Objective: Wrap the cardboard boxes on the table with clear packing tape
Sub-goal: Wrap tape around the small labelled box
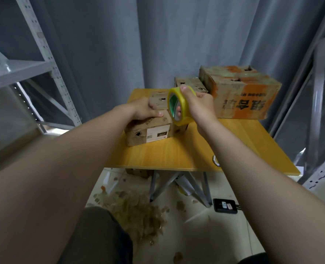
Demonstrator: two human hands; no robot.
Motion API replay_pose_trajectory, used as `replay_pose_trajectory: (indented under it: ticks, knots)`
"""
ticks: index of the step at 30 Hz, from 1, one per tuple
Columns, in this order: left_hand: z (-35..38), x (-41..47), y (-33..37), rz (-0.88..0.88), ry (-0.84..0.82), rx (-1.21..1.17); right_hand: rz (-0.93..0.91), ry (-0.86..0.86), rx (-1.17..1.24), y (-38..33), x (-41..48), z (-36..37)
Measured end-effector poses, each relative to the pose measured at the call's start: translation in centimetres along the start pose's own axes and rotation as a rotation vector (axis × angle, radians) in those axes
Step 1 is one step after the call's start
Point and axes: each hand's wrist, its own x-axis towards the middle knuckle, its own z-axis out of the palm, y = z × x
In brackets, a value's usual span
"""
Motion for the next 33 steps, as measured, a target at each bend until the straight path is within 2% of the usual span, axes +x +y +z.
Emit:
replay_pose_trajectory:
  ticks: [2,5,7,11,18,25,28,33]
  knots:
    - [0.3,0.2,0.6,0.074,0.076,0.066,0.034,0.015,-0.003,-0.3,1.1,0.6]
    - [0.8,0.0,2.0,0.148,-0.009,0.215,0.032,0.037,-0.041,-0.7,2.0,1.3]
    - [1.6,-0.2,2.6,0.132,-0.021,0.257,0.032,0.034,-0.054,-0.7,2.2,1.6]
    - [2.8,0.4,1.8,0.152,0.115,0.228,0.037,-0.009,-0.045,-0.6,1.9,1.3]
    - [2.7,0.0,0.9,0.249,0.137,0.216,0.035,-0.062,-0.101,0.0,1.4,0.6]
    - [3.0,0.2,0.4,0.231,0.135,0.196,0.04,-0.011,-0.108,-0.2,0.6,0.9]
    - [3.5,0.7,-0.2,0.169,0.186,0.234,0.079,-0.028,-0.14,0.5,-0.6,0.7]
    - [3.3,1.4,-0.2,0.153,0.154,0.223,0.177,-0.035,-0.112,2.3,-1.9,-0.8]
